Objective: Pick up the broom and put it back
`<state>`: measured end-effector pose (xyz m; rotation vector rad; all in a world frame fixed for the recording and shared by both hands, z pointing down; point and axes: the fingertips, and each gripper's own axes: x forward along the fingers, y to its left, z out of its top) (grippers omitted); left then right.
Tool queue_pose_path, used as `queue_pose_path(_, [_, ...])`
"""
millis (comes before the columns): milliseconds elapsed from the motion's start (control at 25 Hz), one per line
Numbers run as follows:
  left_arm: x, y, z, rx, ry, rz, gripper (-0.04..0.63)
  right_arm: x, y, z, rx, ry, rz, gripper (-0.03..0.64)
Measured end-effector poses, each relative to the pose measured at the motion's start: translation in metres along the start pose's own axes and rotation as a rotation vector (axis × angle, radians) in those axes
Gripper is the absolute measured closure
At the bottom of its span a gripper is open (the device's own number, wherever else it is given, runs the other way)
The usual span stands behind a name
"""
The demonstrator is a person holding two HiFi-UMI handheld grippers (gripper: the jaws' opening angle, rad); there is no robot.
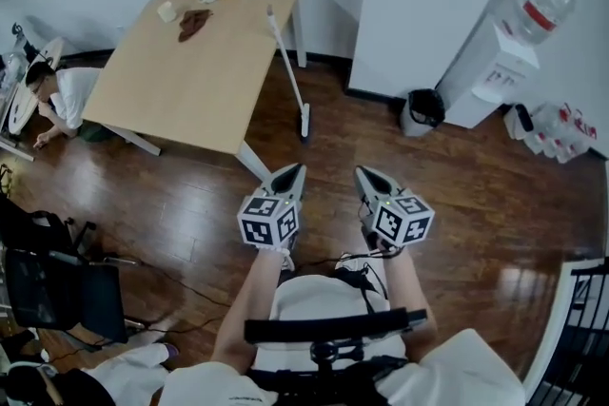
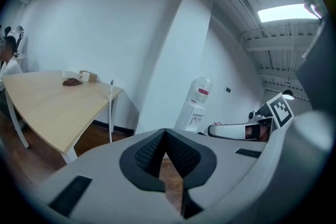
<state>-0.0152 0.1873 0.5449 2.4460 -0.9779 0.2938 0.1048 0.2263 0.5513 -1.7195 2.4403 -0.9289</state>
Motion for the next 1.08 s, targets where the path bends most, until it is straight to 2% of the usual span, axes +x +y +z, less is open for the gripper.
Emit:
queue_pose_path(200, [-0.005, -0.004, 0.015, 0.022, -0.023, -0.045, 0.606, -0.009, 0.007, 0.004, -0.079, 0.011, -0.082, 0.606])
queue_pose_path(320, [-0.009, -0.002, 0.024, 0.032, -0.032, -0.062, 0.606, -0.009, 0.015, 0.011, -0.089, 0.001, -0.103, 0.606])
queue_pose_path(560, [-0.011, 0.0, 0.034, 0.036, -0.052, -0.074, 0.606, -0.003, 0.021, 0.02, -0.127, -0.006, -0.109, 0.606])
queue_pose_path(1080, [-0.003, 0.0, 0.04, 0.036, -0.052, -0.083, 0.606, 0.005, 0.019, 0.027, -0.137, 0.002, -0.102, 0.606])
